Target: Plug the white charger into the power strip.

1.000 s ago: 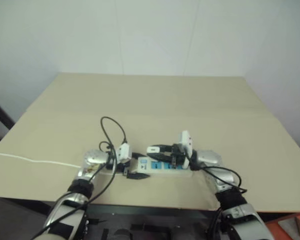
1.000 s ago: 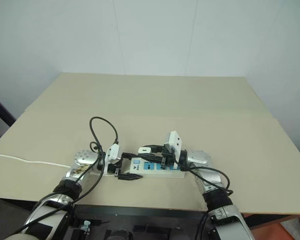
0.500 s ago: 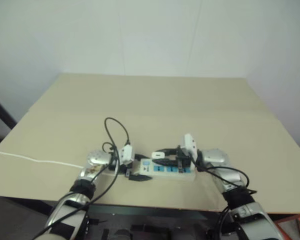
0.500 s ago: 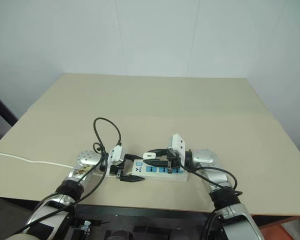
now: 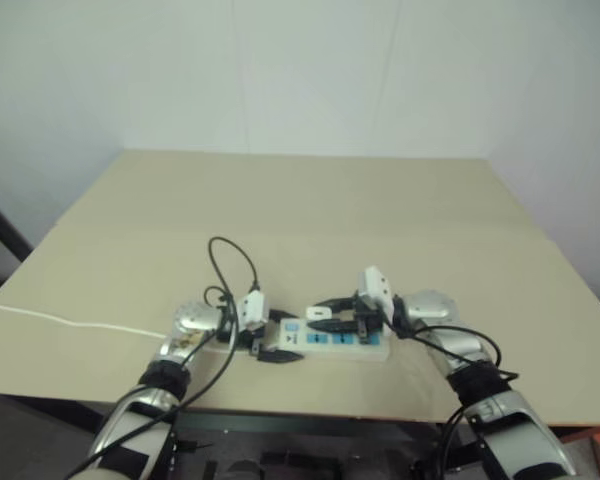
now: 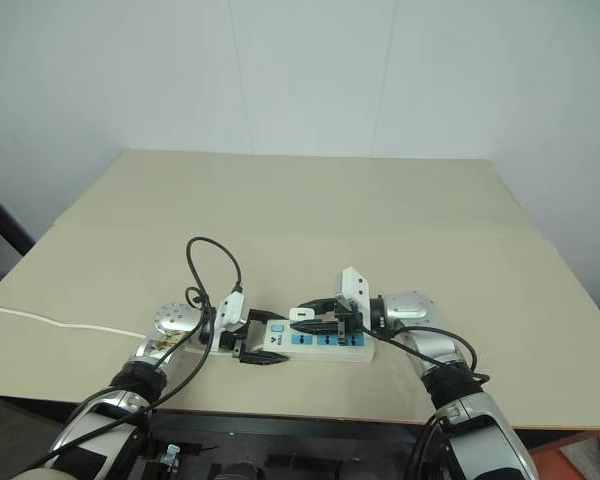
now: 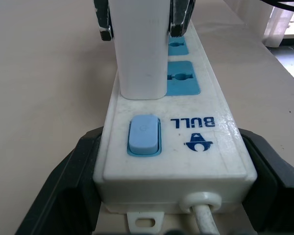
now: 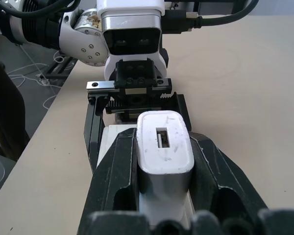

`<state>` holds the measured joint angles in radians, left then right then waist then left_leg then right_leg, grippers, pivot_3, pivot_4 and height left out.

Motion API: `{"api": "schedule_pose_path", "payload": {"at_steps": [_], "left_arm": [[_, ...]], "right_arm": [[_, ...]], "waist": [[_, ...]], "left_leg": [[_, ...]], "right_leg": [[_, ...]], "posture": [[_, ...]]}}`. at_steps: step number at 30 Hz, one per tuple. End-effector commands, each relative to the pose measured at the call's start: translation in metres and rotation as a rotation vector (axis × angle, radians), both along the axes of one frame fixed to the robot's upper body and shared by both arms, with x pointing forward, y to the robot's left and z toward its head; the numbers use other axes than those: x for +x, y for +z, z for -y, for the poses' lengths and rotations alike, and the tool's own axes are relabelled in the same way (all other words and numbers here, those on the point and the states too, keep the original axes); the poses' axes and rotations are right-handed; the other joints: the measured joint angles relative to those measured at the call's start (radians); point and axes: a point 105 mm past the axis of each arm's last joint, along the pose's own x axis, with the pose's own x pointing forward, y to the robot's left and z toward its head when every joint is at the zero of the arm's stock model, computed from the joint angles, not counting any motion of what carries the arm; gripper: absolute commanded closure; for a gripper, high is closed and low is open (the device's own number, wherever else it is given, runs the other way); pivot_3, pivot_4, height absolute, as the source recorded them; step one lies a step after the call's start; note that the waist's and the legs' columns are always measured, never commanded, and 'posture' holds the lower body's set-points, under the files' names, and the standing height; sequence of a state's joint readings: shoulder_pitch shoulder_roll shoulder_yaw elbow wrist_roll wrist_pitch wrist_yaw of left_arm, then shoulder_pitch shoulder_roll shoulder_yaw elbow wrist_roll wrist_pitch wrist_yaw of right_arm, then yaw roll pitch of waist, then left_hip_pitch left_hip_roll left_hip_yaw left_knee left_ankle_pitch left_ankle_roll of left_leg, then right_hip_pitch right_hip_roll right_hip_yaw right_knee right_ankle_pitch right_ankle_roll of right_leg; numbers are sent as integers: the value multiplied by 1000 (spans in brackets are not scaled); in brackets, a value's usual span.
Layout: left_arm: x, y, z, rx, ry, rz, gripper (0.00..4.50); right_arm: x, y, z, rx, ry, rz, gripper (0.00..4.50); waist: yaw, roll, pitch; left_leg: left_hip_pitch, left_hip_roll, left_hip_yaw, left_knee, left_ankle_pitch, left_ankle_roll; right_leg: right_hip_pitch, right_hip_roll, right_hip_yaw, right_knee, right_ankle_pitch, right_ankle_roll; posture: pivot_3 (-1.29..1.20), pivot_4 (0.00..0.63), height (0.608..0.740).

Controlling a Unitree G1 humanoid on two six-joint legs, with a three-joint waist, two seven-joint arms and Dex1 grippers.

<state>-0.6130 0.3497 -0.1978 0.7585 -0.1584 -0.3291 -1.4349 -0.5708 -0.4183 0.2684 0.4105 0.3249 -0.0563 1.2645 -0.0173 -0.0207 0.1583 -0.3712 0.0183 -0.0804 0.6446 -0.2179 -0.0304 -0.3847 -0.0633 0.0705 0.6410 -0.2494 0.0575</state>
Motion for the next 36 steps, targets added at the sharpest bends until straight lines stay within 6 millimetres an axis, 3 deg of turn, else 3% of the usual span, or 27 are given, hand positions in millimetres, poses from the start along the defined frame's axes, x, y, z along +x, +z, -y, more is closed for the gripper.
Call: {"api": "schedule_pose_path", "payload": {"at_steps": [1,8,11,13,15,17,21,23,26,30,33,36], "left_arm": [[-9,-18,-10,67,-7,-57,1176],[-9,-19,-10,64,-4,-63,1176],[-7,-16,-9,53,8,-57,1176],[-2,-7,-10,32,24,-57,446],[3,9,-13,0,33,-35,38],[6,22,-16,-34,41,-11,38],[0,70,-33,-98,30,50,38],[-9,85,-46,-82,11,34,38],[-21,105,-65,-63,16,10,38],[-31,127,-90,-48,85,24,38],[-39,132,-108,-23,149,23,38],[-46,134,-122,-6,210,18,38]], "right_arm": [[-5,-46,21,-197,-56,-134,2467],[-10,-36,16,-189,-30,-102,46],[-10,-33,16,-193,-26,-77,46],[-9,-32,16,-198,-36,-58,0],[-7,-32,15,-200,-52,-46,0],[-5,-32,15,-200,-65,-37,0],[1,-20,18,-179,-115,17,0],[4,-4,23,-153,-146,62,0],[7,36,38,-92,-207,131,0],[-6,92,75,-48,-255,199,0],[-20,111,104,-72,-288,201,0],[-28,116,129,-106,-336,175,0]], "waist": [[1,0,0],[-3,-2,-1],[-4,-2,-1],[-5,-2,-1],[-9,-2,-1],[-14,-3,-1],[-22,-6,3],[-24,-6,6],[-24,-2,11],[-23,2,26],[-24,1,33],[-26,0,34]], "left_leg": [[0,0,0,0,0,0],[0,1,0,-1,0,0],[0,1,0,-1,0,0],[0,1,0,-1,0,0],[-1,1,0,-1,0,0],[-2,1,0,-1,0,0],[-3,2,0,-1,0,0],[-3,2,0,-1,0,0],[-6,2,0,-2,0,0],[-20,2,0,-1,0,0],[-22,2,0,-2,0,0],[-22,3,0,-2,0,0]], "right_leg": [[0,0,0,0,0,0],[-1,1,0,0,0,0],[-1,1,0,0,0,-1],[-1,1,0,0,-1,-1],[-2,1,0,0,-1,0],[-3,1,0,0,-1,-1],[-4,1,0,0,-1,-1],[-4,1,0,0,-1,-1],[-7,1,0,0,-1,-1],[-22,1,0,3,0,-2],[-24,1,0,3,0,-2],[-23,1,0,1,-1,-3]], "posture": [[0,150,740],[0,150,740],[0,150,740],[0,150,740],[0,150,740],[0,150,740],[0,150,740],[0,150,740],[0,150,740],[0,150,740],[0,150,740],[0,150,740]]}}
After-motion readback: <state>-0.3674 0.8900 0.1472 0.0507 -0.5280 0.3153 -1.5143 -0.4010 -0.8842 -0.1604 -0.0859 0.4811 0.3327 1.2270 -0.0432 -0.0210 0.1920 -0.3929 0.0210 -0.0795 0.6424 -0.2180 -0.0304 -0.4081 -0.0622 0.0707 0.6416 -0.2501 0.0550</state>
